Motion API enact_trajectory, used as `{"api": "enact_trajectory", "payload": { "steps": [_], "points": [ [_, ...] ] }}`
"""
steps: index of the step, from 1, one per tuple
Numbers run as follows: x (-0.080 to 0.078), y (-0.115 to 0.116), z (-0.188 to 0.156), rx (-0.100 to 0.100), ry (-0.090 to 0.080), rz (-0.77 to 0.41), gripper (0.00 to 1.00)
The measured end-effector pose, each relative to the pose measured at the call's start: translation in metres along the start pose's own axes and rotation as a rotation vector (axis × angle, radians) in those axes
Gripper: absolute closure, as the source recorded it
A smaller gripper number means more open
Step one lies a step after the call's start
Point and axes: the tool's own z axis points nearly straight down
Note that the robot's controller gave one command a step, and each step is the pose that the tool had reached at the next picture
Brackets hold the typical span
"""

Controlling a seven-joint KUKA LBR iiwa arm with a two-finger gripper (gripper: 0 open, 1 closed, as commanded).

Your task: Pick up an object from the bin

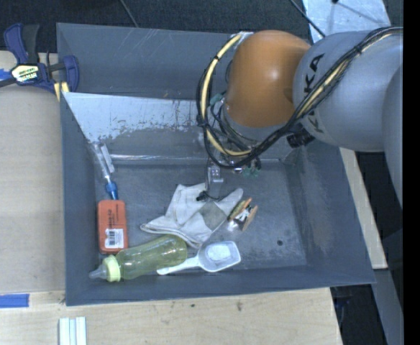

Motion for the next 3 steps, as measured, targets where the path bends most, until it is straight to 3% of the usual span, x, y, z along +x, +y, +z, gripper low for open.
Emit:
{"api": "enact_trajectory", "payload": {
  "steps": [1,2,3],
  "points": [
    [0.023,-0.009,0.050,-0.001,-0.006,0.025,0.00],
    [0.025,-0.020,0.082,0.000,-0.001,0.060,1.00],
    [0.025,-0.020,0.082,0.000,-0.001,0.060,1.00]
  ]
}}
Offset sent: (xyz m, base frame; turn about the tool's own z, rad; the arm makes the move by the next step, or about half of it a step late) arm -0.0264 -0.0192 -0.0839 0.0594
